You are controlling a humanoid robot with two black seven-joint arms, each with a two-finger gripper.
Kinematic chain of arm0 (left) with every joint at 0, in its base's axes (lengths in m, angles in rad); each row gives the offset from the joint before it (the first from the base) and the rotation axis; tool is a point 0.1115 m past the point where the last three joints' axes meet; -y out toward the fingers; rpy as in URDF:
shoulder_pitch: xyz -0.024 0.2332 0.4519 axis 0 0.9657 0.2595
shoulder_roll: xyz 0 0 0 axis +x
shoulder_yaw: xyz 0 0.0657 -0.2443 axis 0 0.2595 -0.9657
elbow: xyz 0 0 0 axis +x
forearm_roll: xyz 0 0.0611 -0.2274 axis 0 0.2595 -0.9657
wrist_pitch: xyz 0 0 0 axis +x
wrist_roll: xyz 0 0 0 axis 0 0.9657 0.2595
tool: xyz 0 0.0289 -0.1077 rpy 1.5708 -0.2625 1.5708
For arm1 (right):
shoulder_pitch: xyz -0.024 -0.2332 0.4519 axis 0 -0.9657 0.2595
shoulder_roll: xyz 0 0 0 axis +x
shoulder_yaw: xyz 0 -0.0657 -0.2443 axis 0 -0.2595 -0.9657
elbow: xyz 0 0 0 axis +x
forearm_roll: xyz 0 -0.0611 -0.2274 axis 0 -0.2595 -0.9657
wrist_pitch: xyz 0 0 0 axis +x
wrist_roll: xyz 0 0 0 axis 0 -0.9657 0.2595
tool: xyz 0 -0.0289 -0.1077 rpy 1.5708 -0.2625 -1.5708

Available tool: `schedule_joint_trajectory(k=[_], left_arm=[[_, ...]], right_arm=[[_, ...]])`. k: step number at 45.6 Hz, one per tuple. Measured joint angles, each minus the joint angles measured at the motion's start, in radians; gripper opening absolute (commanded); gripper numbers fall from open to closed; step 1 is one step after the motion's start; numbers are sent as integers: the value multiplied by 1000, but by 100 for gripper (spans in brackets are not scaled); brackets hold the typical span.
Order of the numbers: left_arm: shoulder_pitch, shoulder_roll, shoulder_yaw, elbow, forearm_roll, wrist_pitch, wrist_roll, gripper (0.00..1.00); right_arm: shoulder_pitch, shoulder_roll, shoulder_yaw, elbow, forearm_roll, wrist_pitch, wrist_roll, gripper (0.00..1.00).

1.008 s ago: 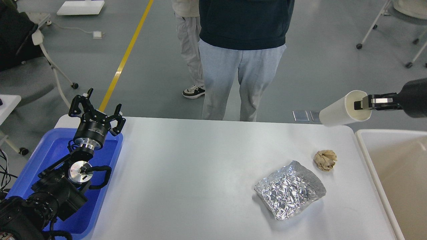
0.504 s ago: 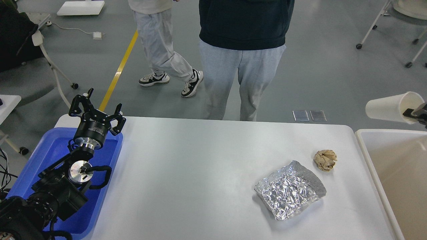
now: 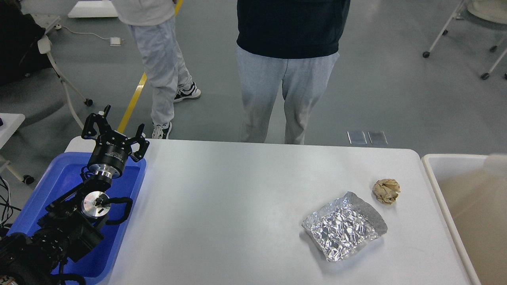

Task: Tidy desktop

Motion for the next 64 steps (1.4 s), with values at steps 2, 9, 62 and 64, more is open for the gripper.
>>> schedule_joint_trajectory(k=[2,9,62,64], left_arm=[[0,0,0,0,0,0,0,100],[0,0,0,0,0,0,0,100],[0,0,0,0,0,0,0,100],[0,0,0,0,0,0,0,100]], right_arm=[[-20,44,3,-53,28,-7,0,0],[-64,184,10,-230,83,-21,-1,0],[-89,644,57,-907,134,-51,-1,100],[-87,644,59,-909,134,-52,-1,100]])
